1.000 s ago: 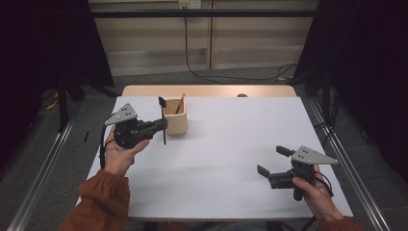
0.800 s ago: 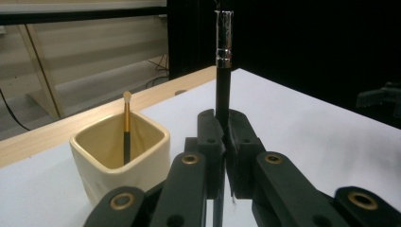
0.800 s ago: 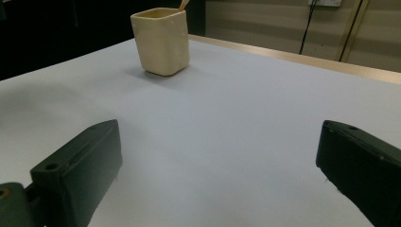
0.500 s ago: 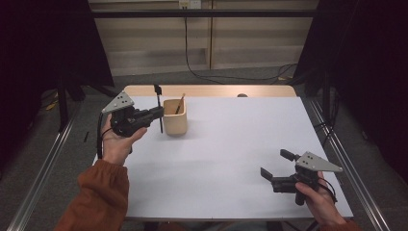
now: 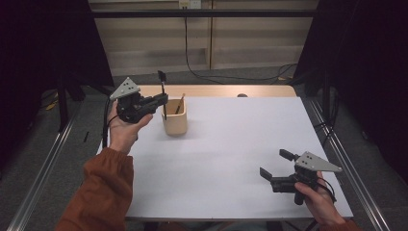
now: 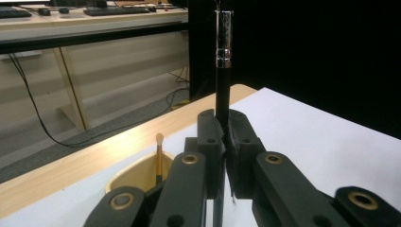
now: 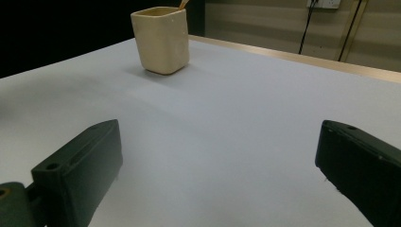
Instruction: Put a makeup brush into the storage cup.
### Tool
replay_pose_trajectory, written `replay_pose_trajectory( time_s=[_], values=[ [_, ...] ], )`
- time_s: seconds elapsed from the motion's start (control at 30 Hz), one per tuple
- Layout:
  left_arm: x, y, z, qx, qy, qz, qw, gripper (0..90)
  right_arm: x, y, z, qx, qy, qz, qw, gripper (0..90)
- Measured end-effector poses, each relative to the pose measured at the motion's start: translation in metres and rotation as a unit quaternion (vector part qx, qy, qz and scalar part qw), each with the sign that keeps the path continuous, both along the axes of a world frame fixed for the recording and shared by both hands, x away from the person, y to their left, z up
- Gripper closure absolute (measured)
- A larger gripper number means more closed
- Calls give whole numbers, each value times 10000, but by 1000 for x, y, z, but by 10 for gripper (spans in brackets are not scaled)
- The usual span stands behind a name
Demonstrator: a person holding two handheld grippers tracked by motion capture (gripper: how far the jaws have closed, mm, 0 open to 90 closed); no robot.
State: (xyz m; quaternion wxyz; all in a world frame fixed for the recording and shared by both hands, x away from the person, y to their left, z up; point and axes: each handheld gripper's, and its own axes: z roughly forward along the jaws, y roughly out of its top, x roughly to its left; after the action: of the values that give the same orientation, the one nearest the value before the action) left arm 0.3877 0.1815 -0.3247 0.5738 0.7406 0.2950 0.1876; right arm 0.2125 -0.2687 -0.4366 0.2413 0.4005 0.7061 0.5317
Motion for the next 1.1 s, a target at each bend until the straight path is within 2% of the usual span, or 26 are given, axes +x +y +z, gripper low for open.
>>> replay_pose_trajectory(
  time_s=[0.03,0.2,0.3,0.47,0.67,0.97,1.1],
  values=[
    [3,0,0,-80,0,38,10000,859,0,0,0,2,0,-5,10000,6],
    [14,-1,-3,-119,-23,165,9998,859,0,1,-1,15,-8,11,10000,7],
    [20,0,-5,-99,-59,209,9997,860,0,0,0,18,-9,31,10000,6],
    [31,-1,-12,-82,-3,343,9994,860,-1,0,0,66,-9,27,10000,8],
    [43,-4,-13,-88,36,466,9989,860,-1,-1,1,90,-11,28,10000,9],
    [53,-5,-15,-139,-5,587,9982,859,-1,-1,0,66,-22,13,10000,8],
    [53,-10,-20,-28,-6,570,9984,859,-1,0,0,75,-9,10,10000,9]
  ],
)
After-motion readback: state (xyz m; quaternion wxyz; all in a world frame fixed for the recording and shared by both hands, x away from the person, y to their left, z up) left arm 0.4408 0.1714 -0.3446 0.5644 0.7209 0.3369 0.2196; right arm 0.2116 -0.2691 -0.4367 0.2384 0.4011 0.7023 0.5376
